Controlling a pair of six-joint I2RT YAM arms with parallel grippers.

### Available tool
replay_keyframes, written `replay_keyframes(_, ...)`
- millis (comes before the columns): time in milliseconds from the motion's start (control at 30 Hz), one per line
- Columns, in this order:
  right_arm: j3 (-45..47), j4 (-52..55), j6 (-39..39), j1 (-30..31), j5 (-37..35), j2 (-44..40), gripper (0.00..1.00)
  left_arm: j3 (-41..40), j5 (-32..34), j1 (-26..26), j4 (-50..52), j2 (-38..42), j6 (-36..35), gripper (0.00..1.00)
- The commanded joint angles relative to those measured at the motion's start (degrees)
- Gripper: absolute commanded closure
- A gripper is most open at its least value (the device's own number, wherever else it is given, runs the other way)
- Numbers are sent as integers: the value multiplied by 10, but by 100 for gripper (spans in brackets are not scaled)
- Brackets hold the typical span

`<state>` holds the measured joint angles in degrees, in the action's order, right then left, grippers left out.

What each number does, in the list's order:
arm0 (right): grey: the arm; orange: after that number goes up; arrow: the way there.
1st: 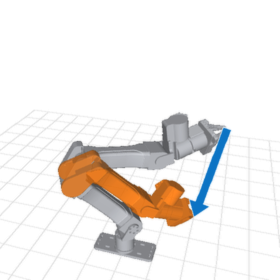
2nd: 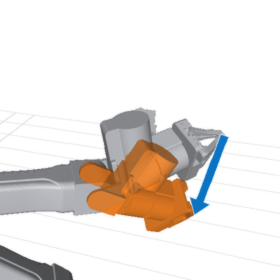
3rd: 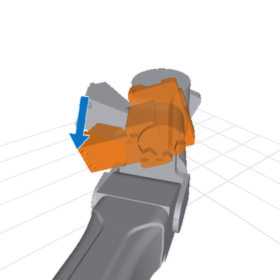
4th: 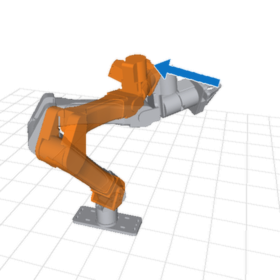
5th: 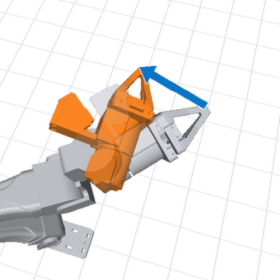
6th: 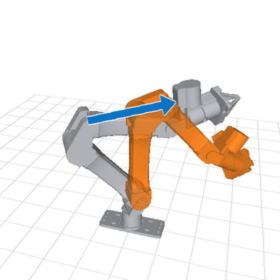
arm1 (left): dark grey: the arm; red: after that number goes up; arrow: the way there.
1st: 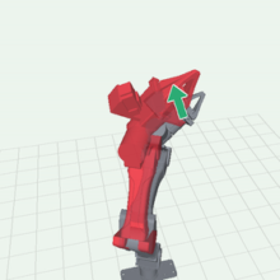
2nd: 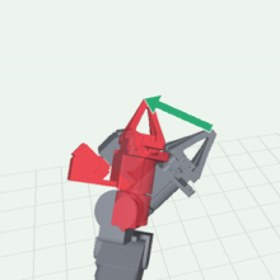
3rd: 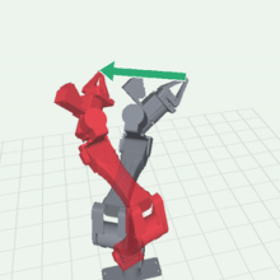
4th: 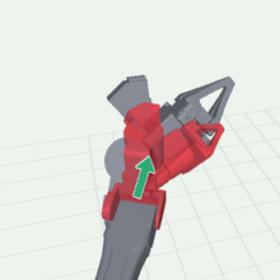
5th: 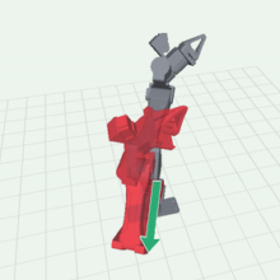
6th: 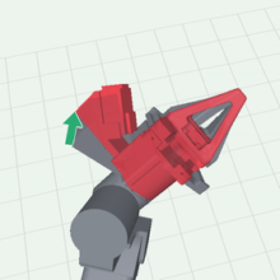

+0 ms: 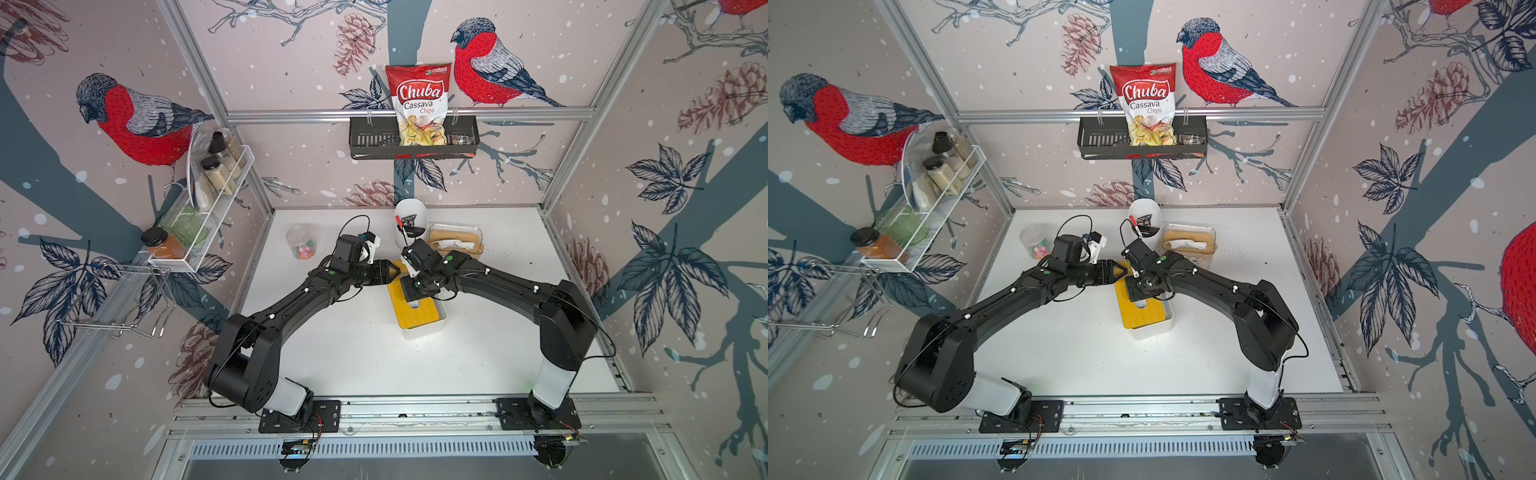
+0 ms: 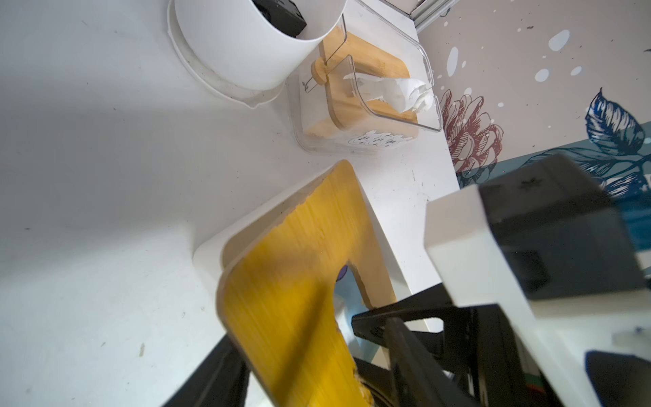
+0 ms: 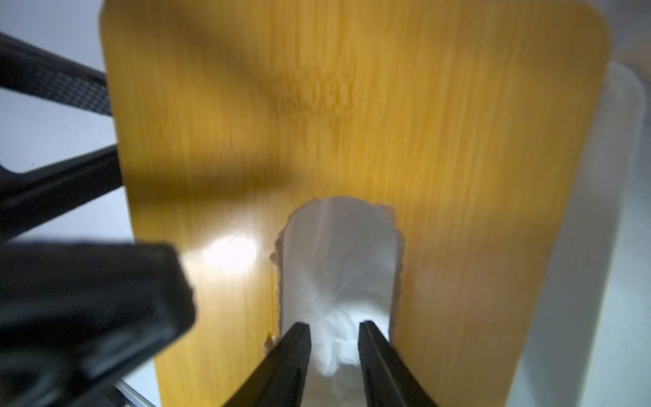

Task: Put the tissue paper into the tissue box
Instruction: Open the lid of the tissue box.

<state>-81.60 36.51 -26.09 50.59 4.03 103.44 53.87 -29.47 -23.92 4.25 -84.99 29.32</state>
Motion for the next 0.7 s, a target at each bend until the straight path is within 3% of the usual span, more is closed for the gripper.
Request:
replay_keyframes(0,4,-42,2,2,17,-10,100,-11,-56,3,-59,-6,40,48)
replay_keyframes(333,14,-60,2,1,12,-25,100,-18,-79,5,-84,-15,54,84)
replay_keyframes(667,14,-70,3,-4,24,-27,100,-15,-88,5,-88,-19,57,100)
